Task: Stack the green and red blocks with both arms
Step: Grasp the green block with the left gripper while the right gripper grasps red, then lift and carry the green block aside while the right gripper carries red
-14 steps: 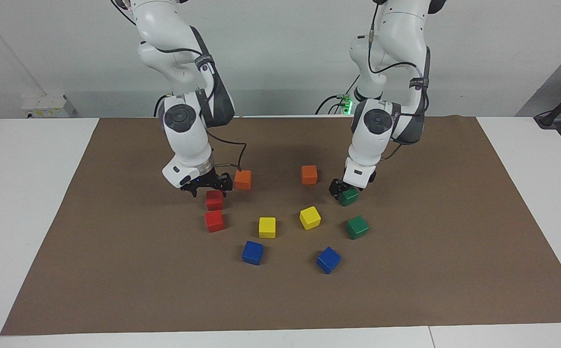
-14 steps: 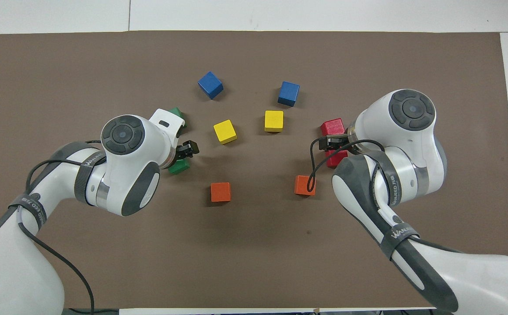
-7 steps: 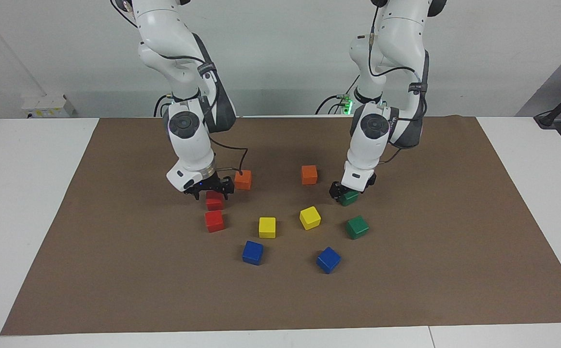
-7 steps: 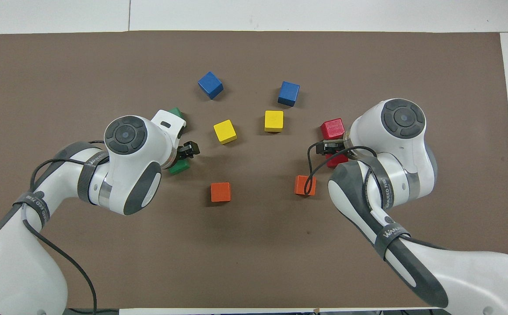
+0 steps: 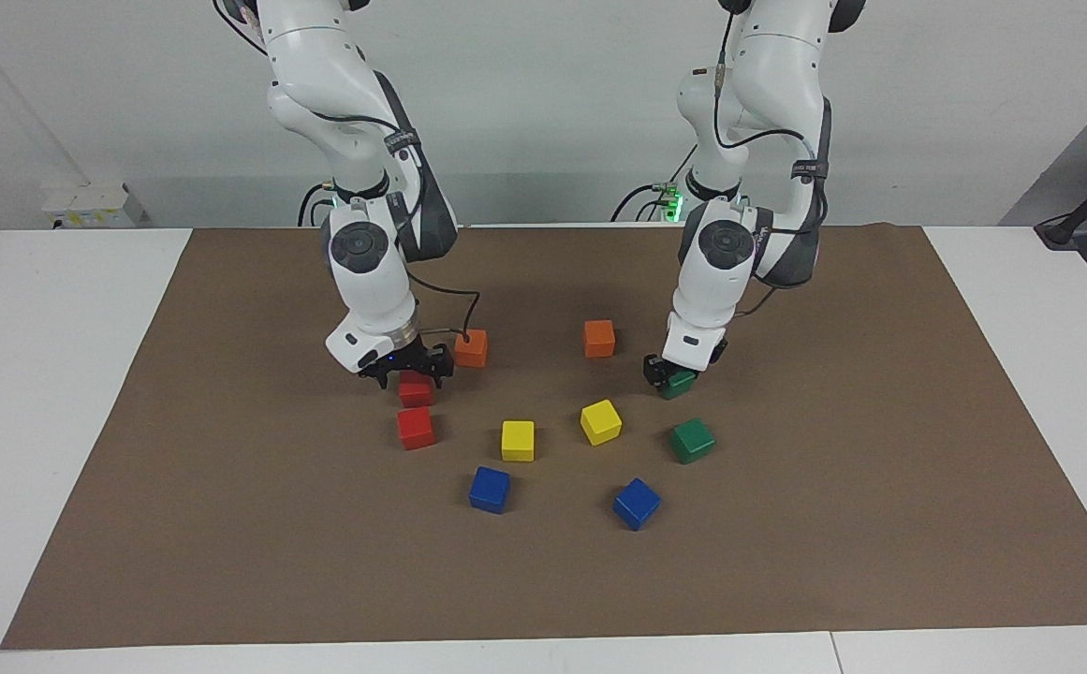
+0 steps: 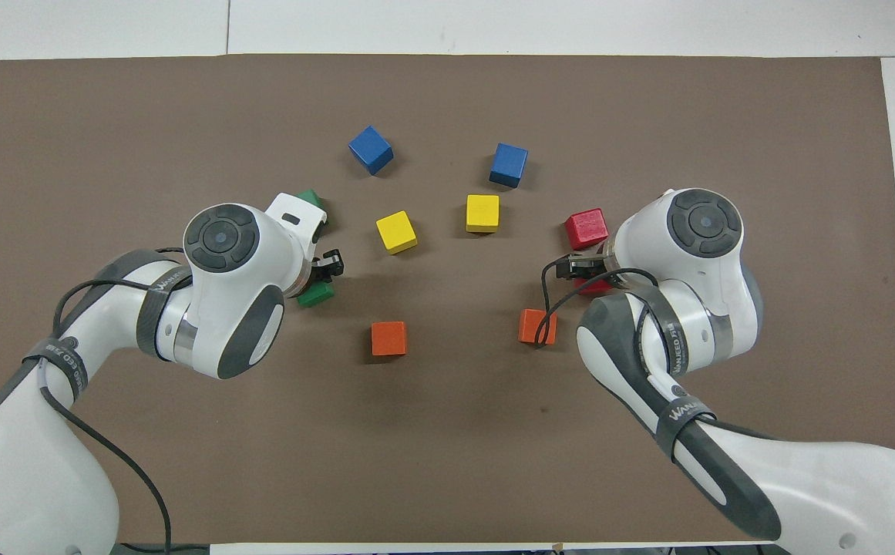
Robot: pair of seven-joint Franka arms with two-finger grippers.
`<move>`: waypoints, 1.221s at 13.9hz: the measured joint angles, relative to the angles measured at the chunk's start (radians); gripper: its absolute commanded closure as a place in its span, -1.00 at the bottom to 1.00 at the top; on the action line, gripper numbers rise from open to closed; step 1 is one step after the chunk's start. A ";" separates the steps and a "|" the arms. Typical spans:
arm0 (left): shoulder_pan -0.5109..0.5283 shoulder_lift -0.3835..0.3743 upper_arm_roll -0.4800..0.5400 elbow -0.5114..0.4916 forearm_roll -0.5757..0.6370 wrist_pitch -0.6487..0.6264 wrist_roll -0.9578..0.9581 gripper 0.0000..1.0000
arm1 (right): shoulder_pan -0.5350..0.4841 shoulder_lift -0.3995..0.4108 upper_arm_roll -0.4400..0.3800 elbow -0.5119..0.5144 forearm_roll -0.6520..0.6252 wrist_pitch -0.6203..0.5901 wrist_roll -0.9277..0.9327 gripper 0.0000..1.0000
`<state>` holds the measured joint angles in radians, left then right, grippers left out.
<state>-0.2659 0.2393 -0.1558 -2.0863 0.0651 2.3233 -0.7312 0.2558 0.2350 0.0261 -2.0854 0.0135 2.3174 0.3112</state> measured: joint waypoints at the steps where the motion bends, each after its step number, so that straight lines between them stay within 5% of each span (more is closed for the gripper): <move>1: 0.000 0.000 0.000 0.001 0.000 -0.005 0.000 1.00 | 0.000 0.000 0.000 -0.002 0.000 0.002 0.000 -1.00; 7: 0.124 -0.046 0.017 0.138 0.001 -0.268 0.266 1.00 | 0.000 0.018 0.000 -0.032 0.000 0.055 0.000 -1.00; 8: 0.154 -0.051 0.018 0.150 0.001 -0.280 0.329 1.00 | 0.000 0.023 0.000 -0.032 0.000 0.057 0.000 -0.80; 10: 0.189 -0.052 0.019 0.154 0.001 -0.278 0.436 1.00 | 0.004 0.029 0.001 -0.032 0.000 0.058 0.000 0.67; 11: 0.200 -0.052 0.019 0.156 0.001 -0.276 0.488 1.00 | 0.007 0.029 0.001 -0.032 0.000 0.058 0.000 1.00; 17: 0.344 -0.046 0.023 0.168 -0.002 -0.211 0.767 1.00 | 0.011 0.014 -0.002 0.033 0.000 -0.031 0.000 1.00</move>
<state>0.0780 0.1937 -0.1332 -1.9185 0.0633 2.1118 0.0361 0.2669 0.2485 0.0243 -2.0525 0.0135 2.2867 0.3113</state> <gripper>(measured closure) 0.445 0.449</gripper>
